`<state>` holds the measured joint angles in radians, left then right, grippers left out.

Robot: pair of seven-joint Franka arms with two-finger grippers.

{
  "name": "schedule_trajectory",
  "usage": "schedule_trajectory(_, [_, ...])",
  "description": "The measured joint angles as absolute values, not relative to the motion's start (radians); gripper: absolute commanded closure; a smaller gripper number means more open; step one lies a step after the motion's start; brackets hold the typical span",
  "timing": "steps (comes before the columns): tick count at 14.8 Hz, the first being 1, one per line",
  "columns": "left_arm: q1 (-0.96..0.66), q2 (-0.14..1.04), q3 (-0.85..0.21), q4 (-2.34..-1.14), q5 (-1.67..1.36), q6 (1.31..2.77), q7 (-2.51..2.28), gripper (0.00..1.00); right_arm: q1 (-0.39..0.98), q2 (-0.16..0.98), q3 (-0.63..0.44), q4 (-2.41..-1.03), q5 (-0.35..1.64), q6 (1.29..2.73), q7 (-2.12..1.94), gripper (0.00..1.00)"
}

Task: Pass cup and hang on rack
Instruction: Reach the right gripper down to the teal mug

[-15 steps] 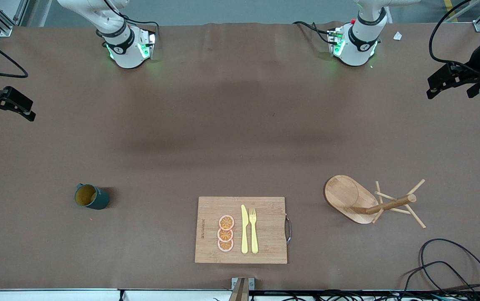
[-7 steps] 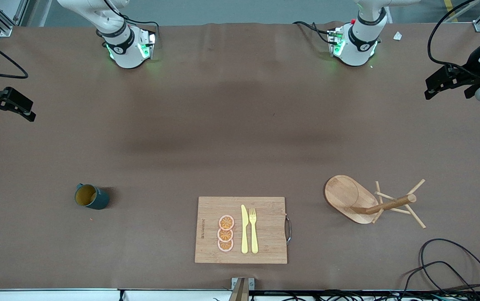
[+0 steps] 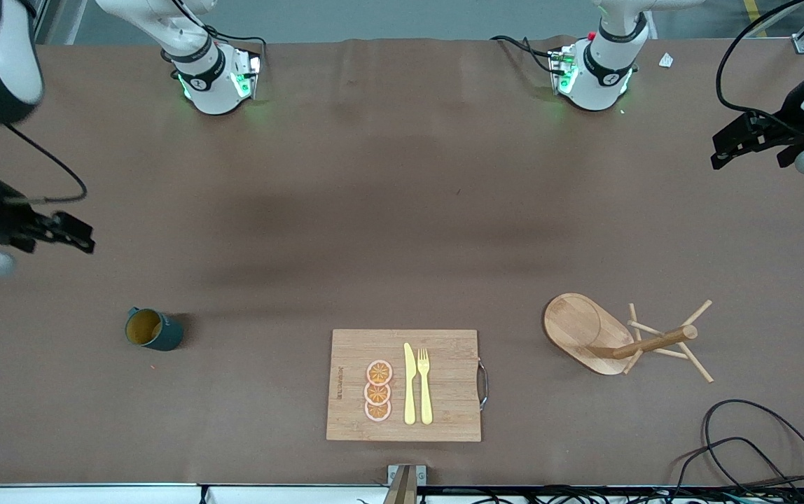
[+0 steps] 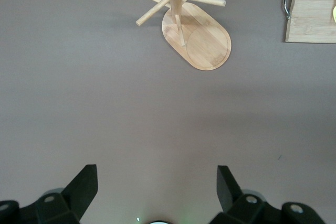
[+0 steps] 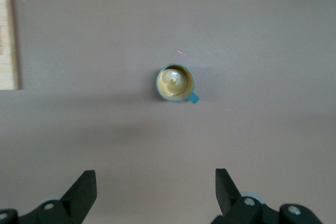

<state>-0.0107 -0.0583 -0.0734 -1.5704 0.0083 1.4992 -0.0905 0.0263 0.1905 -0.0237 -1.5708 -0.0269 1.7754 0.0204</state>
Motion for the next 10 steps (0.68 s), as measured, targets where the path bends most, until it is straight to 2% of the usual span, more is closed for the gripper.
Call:
schedule_trajectory(6, [0.009, -0.06, -0.072, -1.569, 0.009, 1.498, -0.09, 0.0, 0.03, 0.436, -0.026, -1.577, -0.027, 1.992, 0.021, 0.0])
schedule_trajectory(10, [0.009, -0.06, -0.073, -1.569, 0.009, 1.498, -0.09, 0.0, 0.03, 0.554, -0.027, -1.576, -0.027, 2.098, 0.021, 0.0])
